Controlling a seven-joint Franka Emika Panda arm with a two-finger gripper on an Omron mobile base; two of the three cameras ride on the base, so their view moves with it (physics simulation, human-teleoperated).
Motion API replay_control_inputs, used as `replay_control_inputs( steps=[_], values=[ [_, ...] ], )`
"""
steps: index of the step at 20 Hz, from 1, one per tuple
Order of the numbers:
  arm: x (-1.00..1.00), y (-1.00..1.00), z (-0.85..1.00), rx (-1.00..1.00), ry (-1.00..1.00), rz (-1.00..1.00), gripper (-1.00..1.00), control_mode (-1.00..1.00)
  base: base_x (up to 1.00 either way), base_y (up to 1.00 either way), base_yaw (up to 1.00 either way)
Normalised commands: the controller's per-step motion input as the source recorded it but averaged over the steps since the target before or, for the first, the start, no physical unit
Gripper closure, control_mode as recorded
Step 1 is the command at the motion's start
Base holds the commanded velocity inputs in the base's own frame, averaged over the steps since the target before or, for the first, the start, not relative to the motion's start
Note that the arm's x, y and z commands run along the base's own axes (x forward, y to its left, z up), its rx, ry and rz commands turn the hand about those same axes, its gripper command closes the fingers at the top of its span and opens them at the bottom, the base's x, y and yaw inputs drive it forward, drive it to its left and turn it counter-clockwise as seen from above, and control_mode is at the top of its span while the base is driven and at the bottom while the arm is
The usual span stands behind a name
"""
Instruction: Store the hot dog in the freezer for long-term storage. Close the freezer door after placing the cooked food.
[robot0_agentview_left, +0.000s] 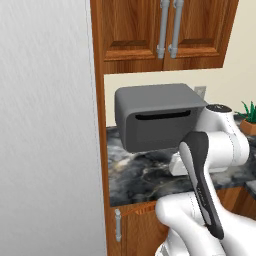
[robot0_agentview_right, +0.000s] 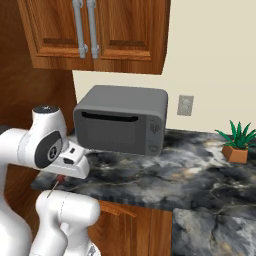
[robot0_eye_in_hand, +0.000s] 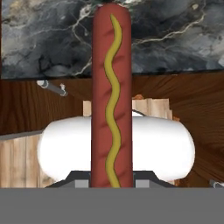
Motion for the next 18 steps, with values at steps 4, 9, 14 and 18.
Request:
replay_control_inputs(
  steps=[4, 9, 14, 18],
  values=[
    [0.0, 0.0, 0.0, 0.0, 0.0, 0.0, 1.0, 1.0, -0.64, 0.0, 0.0],
    [0.0, 0.0, 0.0, 0.0, 0.0, 0.0, 1.0, 1.0, -0.77, 0.0, 0.0],
    [0.0, 0.0, 0.0, 0.0, 0.0, 0.0, 1.0, 1.0, -0.73, 0.01, 0.0],
    [0.0, 0.0, 0.0, 0.0, 0.0, 0.0, 1.0, 1.0, -0.71, 0.06, 0.0]
  ],
)
